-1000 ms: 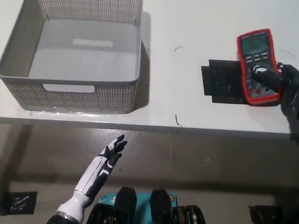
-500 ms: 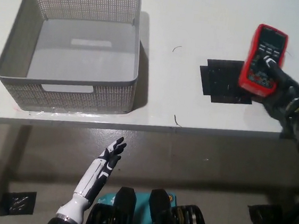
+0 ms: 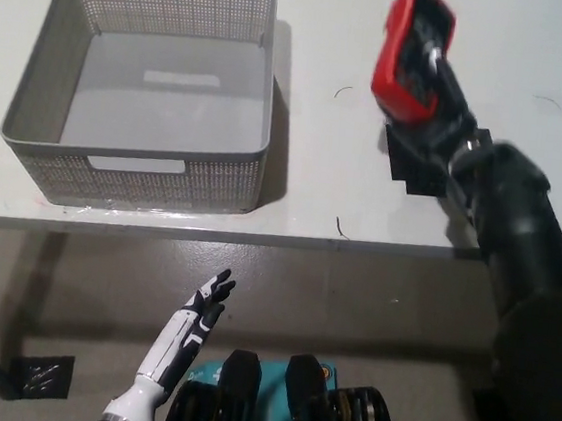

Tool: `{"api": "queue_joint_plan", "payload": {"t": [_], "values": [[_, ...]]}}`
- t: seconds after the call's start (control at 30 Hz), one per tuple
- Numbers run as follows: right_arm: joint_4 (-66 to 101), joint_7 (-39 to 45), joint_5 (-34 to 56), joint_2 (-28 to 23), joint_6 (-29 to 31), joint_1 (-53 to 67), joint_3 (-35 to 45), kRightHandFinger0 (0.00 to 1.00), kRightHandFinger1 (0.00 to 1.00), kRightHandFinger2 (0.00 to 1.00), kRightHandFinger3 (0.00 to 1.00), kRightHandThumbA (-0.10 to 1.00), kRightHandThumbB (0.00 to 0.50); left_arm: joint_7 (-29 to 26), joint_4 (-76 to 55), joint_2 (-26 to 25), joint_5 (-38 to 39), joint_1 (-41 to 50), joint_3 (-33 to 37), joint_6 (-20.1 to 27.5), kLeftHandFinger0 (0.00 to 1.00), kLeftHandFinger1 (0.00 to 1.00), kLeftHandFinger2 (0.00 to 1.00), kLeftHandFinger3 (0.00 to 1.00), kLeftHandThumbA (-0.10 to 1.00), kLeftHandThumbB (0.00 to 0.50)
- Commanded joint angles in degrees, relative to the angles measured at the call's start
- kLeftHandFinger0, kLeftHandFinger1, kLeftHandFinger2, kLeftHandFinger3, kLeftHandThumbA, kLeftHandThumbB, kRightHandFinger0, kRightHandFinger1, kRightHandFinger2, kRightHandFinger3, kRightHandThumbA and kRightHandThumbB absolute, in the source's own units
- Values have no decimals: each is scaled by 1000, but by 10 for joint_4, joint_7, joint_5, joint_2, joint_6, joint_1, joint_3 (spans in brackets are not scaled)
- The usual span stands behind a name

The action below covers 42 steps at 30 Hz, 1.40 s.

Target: Use the right hand to pick up a multimeter on the right side and put it into a container on the left side

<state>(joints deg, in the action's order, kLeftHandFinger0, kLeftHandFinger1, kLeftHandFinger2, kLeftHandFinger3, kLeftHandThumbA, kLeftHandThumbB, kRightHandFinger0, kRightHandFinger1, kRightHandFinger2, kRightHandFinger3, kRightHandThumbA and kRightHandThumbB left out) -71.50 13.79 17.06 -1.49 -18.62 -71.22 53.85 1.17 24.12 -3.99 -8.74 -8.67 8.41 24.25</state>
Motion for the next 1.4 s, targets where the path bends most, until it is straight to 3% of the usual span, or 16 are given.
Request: {"api": "queue_joint_plan", "payload": {"t": [0.0, 0.23, 0.27, 0.37, 0.43, 0.5, 0.6, 0.8, 0.97, 1.13, 1.23, 1.27, 1.3, 1.33, 1.37], "values": [[62, 81, 97, 17, -70, -117, -25, 0, 74, 629, 1000, -100, 170, -17, -12, 10, -13, 3, 1, 27, 1000, 1000, 1000, 1000, 1000, 466], [67, 76, 113, 30, -83, -116, -67, 0, 52, 569, 996, -100, 152, -20, -11, 11, -20, 14, 9, 27, 1000, 1000, 1000, 1000, 1000, 474], [73, 71, 118, 32, -83, -117, -74, 0, 48, 574, 810, -100, 156, -20, -6, 12, -18, 13, 10, 27, 1000, 1000, 1000, 1000, 1000, 483], [54, 77, 119, 28, -83, -137, -97, 0, 62, 597, 669, -100, 150, -23, 0, 13, -22, 5, 9, 27, 1000, 1000, 1000, 1000, 1000, 499], [43, 65, 115, 31, -83, -144, -111, 0, 93, 621, 875, -100, 174, -22, -1, 16, -20, 11, 11, 27, 1000, 1000, 1000, 1000, 1000, 500], [28, 57, 110, 30, -83, -151, -123, 0, 72, 632, 1000, -100, 188, -21, -1, 16, -17, 13, 13, 27, 1000, 1000, 1000, 1000, 1000, 487], [-2, 47, 90, 39, -64, -160, -154, 0, 100, 669, 1000, -100, 183, -33, -7, 17, -34, 20, 17, 27, 1000, 1000, 1000, 1000, 1000, 489], [-54, 31, 51, 56, -6, -172, -228, 0, 0, 563, 1000, -100, 143, -30, -13, 18, -36, 17, 18, 27, 1000, 1000, 1000, 1000, 1000, 499], [-75, -15, 36, 76, 38, -173, -266, 0, 12, 708, 1000, -100, 65, -28, -15, 17, -44, 12, 19, 27, 1000, 1000, 1000, 1000, 1000, 500], [-83, -40, 11, 89, 55, -171, -316, 0, 54, 724, 1000, -100, 101, -20, -20, 19, -45, 12, 19, 22, 1000, 1000, 1000, 1000, 1000, 500], [-84, -59, -14, 100, 82, -168, -353, 0, 97, 743, 1000, -100, 161, -16, -22, 19, -42, 14, 20, 22, 1000, 1000, 1000, 1000, 1000, 500], [-84, -62, -18, 103, 86, -167, -362, 0, 92, 709, 1000, -100, 184, -17, -21, 18, -43, 13, 20, 24, 1000, 1000, 1000, 1000, 1000, 500], [-84, -64, -24, 106, 95, -166, -373, 0, 119, 726, 652, -100, 180, -18, -20, 19, -46, 11, 21, 25, 1000, 1000, 1000, 1000, 1000, 500], [-84, -69, -24, 107, 96, -166, -376, 0, 169, 788, 826, -100, 191, -17, -20, 19, -45, 11, 21, 24, 1000, 1000, 1000, 1000, 1000, 500], [-84, -76, -23, 108, 95, -166, -378, 0, 177, 795, 885, -100, 198, -15, -22, 19, -45, 12, 22, 24, 1000, 1000, 1000, 1000, 1000, 500]]}}
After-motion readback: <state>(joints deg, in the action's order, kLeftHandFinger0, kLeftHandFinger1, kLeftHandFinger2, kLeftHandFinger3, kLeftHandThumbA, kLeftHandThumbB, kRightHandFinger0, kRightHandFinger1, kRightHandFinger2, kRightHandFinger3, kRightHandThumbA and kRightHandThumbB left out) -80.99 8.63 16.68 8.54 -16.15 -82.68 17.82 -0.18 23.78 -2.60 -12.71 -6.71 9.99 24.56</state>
